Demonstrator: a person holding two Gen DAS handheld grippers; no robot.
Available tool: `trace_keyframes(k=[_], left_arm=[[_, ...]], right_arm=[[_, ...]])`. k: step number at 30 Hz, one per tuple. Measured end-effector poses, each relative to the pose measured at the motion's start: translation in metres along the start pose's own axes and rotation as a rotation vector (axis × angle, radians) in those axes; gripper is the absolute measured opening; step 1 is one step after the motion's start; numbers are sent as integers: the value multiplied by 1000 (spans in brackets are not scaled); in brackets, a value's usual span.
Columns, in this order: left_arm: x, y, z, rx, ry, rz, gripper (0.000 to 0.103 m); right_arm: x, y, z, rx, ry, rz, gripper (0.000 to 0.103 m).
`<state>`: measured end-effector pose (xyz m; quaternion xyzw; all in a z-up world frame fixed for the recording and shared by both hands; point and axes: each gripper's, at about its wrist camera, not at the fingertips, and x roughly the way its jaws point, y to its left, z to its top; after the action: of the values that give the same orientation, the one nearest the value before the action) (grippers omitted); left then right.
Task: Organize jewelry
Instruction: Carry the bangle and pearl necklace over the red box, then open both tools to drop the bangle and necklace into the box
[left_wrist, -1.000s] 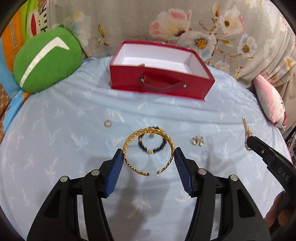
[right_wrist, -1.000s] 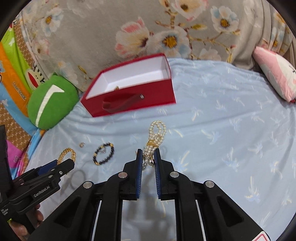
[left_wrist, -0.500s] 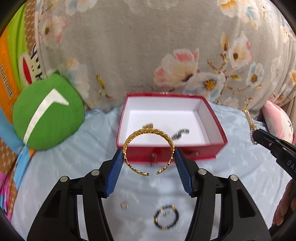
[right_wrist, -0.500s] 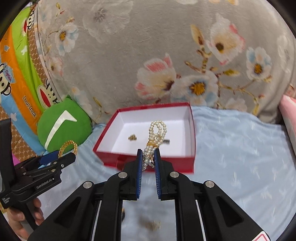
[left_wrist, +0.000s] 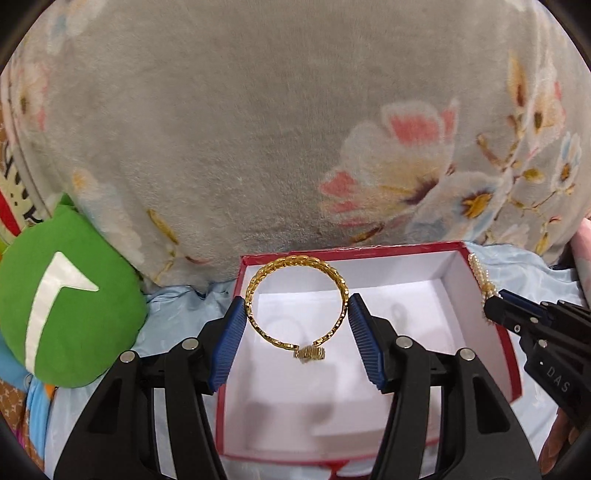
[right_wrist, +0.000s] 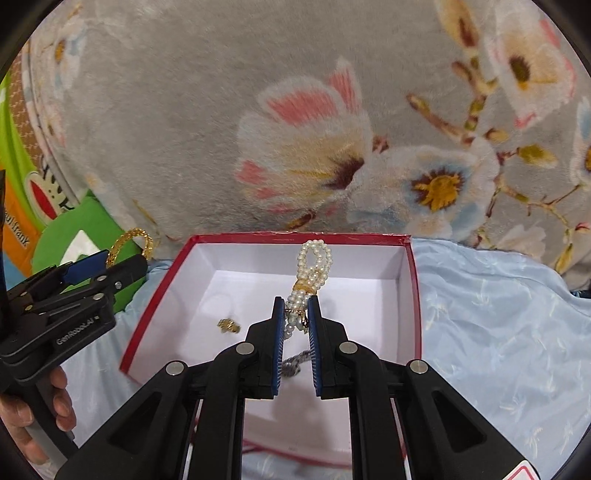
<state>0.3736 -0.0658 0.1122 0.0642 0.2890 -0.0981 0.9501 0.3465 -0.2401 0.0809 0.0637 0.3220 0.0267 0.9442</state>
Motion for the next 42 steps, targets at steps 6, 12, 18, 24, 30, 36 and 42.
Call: trace_keyframes(k=[6,12,18,24,30,36,42], left_arm=[[62,-7,1,-15,91,3,55],[100,-9,-6,-18,133,24,55],[118,-8,-11,-16,161,36,55],[127,-8,-11,-10,193,38,56],[138,-2,-13,-22,235,33,66],[134,2,-12,-28,203,48,86],[133,4,-13,-34,198,53,86]], right_arm=[[51,-6,2,5,73,-13,11],[89,-9,-4,3,129,-35,11],[98,-9,-1,0,156,-48,11],[105,-16,1,41,181,-37,7],[107,-14,-1,38,191,-39,7],[107,-13,-1,34,187,-39,7],[105,-14,-1,37,181,-42,7]])
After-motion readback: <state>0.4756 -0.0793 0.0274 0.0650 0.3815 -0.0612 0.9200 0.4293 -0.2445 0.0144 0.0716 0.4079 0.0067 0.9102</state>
